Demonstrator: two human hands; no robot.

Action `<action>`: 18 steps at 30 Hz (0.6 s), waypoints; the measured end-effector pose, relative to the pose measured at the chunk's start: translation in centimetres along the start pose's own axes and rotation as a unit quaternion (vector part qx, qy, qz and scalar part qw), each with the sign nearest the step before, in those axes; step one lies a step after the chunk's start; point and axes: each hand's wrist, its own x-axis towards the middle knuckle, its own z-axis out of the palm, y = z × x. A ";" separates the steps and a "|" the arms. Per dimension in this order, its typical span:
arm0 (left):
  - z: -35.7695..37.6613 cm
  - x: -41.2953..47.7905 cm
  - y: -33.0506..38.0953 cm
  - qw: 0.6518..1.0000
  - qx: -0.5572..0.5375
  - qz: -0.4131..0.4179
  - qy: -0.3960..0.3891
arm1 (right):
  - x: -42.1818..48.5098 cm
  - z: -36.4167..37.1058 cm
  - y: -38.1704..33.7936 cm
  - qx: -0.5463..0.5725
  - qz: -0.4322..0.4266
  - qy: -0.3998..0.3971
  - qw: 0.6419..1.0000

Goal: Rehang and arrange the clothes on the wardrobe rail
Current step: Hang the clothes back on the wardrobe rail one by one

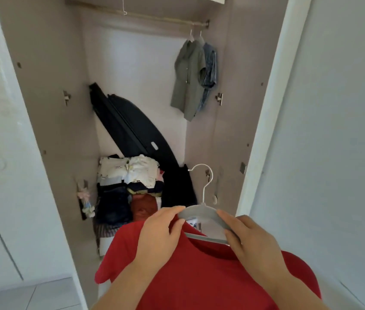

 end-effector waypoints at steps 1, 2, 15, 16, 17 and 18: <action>0.0 0.8 -1.0 1.000 0.007 -0.007 0.007 | 1.4 1.1 0.1 0.009 -0.013 -0.001 1.000; 0.0 1.8 -2.1 1.000 0.014 -0.013 0.013 | 2.8 2.2 0.2 0.015 -0.026 -0.002 1.000; 2.0 21.7 -15.8 0.996 0.025 -0.042 0.073 | 24.1 16.6 3.1 0.057 -0.059 0.009 0.997; 2.0 23.4 -16.5 0.996 0.027 -0.041 0.075 | 25.8 17.3 3.4 0.058 -0.059 0.010 0.997; 2.1 25.2 -17.2 0.996 0.031 -0.039 0.075 | 27.5 17.9 3.7 0.059 -0.058 0.013 0.996; 2.2 26.9 -17.8 0.996 0.037 -0.038 0.076 | 29.2 18.6 4.1 0.060 -0.060 0.021 0.996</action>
